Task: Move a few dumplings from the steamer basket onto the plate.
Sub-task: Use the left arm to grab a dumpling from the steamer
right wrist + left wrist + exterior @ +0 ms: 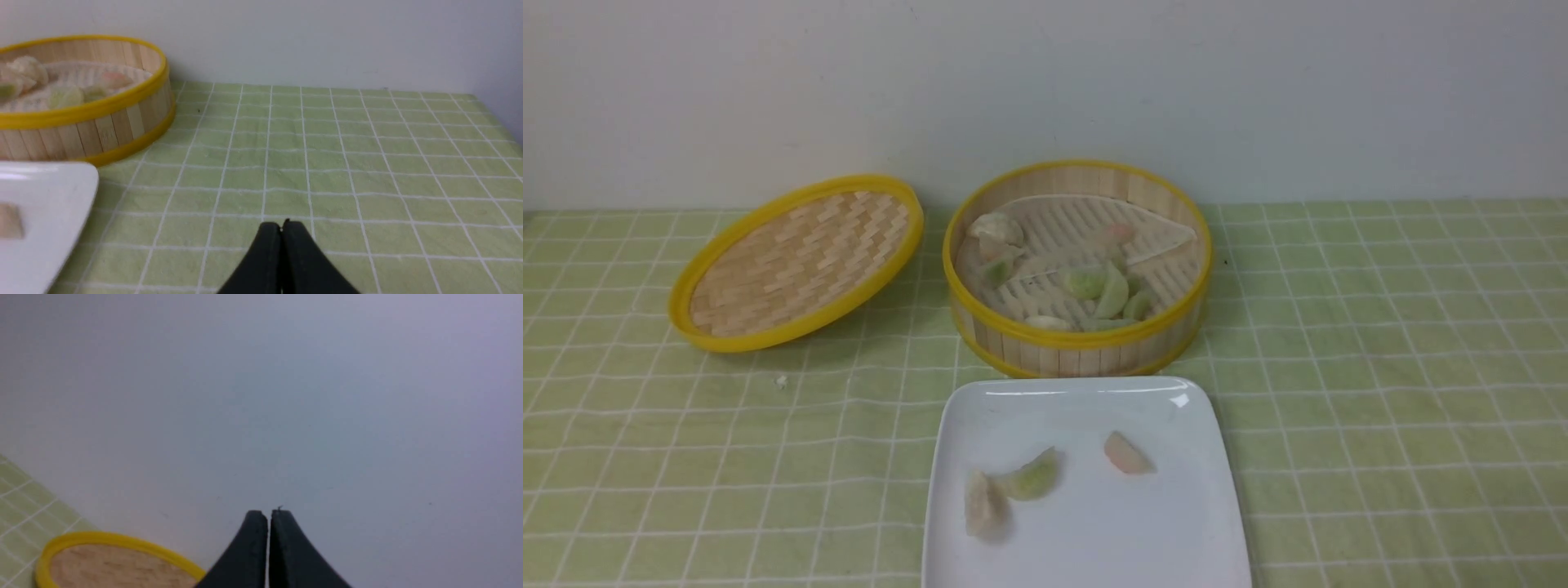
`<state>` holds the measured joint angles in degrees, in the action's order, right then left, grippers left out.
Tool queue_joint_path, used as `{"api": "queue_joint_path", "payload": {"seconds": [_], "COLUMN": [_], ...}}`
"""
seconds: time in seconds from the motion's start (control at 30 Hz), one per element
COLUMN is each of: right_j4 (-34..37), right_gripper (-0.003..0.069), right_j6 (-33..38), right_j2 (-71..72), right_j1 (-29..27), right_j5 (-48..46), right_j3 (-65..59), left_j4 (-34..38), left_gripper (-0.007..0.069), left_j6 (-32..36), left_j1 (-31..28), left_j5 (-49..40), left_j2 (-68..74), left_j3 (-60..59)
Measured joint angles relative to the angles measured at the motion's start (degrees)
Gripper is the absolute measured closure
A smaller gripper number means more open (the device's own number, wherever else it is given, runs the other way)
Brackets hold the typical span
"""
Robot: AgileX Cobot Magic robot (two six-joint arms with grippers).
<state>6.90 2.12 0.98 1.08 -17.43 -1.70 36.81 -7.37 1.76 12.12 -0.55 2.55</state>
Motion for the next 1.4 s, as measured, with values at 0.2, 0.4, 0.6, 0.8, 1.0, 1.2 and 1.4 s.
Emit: {"api": "queue_joint_path", "payload": {"seconds": [0.2,0.4,0.6,0.8,1.0,1.2,1.4], "right_j4": [19.66,34.99,38.22,38.28,31.65,22.33,18.91], "right_gripper": [0.0673,0.0673,0.0673,0.0673,0.0673,0.0673,0.0673], "right_j6": [-7.13,-9.44,-9.38,-10.10,-3.38,0.00,0.72], "right_j2": [0.00,0.00,0.00,0.00,-5.34,-22.68,-32.94], "right_j1": [0.00,0.00,0.00,0.48,1.27,1.27,1.27], "right_j5": [13.78,20.51,21.52,16.57,-7.17,-33.68,-43.59], "right_j3": [0.00,0.00,0.00,3.82,23.70,43.74,50.35], "left_j4": [-3.37,-4.13,-3.82,-3.25,-4.32,-9.81,-17.10], "left_gripper": [0.0631,0.0631,0.0631,0.0631,0.0631,0.0631,0.0623], "left_j6": [-0.05,5.21,16.88,28.38,33.17,34.69,34.69], "left_j1": [0.00,0.00,0.00,0.00,3.48,11.86,15.76], "left_j5": [-9.56,-27.79,-56.76,-72.04,-72.90,-75.61,-77.76], "left_j2": [4.24,18.52,37.77,59.84,76.31,92.76,109.77], "left_j3": [13.65,32.87,52.32,65.01,73.60,87.40,104.07]}}
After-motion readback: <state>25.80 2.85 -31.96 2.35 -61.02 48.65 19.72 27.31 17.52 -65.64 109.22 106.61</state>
